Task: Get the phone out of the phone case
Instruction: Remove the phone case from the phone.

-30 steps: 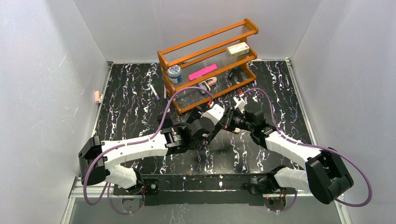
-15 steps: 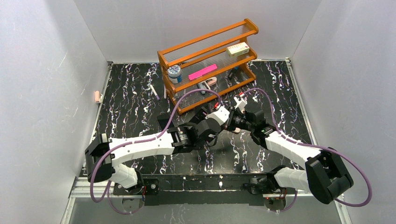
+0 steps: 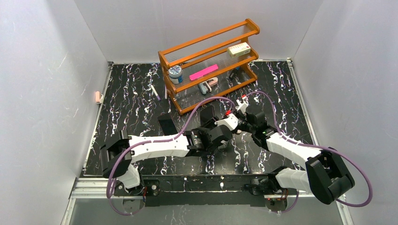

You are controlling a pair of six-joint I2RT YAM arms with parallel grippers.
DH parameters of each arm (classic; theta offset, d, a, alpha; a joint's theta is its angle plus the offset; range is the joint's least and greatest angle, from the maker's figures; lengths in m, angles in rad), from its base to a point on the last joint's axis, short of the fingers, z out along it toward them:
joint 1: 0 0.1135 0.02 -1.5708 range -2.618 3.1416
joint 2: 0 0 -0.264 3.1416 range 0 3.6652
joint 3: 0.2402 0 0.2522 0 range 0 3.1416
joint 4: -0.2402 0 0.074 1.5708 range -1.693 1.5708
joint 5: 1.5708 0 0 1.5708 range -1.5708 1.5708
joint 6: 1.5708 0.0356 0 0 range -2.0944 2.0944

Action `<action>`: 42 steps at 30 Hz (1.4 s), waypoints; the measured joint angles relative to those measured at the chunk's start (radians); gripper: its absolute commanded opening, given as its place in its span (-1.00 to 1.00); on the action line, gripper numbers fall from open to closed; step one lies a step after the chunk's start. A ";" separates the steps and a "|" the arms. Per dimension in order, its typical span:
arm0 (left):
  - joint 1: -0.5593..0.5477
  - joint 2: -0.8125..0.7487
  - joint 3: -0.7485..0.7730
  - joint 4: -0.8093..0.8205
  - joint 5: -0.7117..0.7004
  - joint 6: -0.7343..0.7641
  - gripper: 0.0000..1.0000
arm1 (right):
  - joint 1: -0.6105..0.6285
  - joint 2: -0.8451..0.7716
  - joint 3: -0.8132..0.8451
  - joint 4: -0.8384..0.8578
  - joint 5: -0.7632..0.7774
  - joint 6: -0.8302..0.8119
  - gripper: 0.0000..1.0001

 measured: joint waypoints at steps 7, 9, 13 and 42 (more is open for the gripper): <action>-0.024 0.039 0.000 0.003 -0.065 0.025 -0.84 | 0.004 0.000 -0.009 0.001 0.005 0.032 -0.97; -0.033 0.043 0.000 -0.006 -0.089 0.029 -0.96 | 0.006 0.000 -0.009 -0.002 0.006 0.043 -0.97; -0.058 0.055 0.000 -0.014 -0.130 0.029 -1.00 | 0.011 0.000 -0.010 -0.018 0.015 0.069 -0.97; -0.080 -0.060 0.010 -0.152 -0.219 -0.006 -1.00 | 0.011 0.164 -0.010 -0.013 0.191 -0.037 -0.97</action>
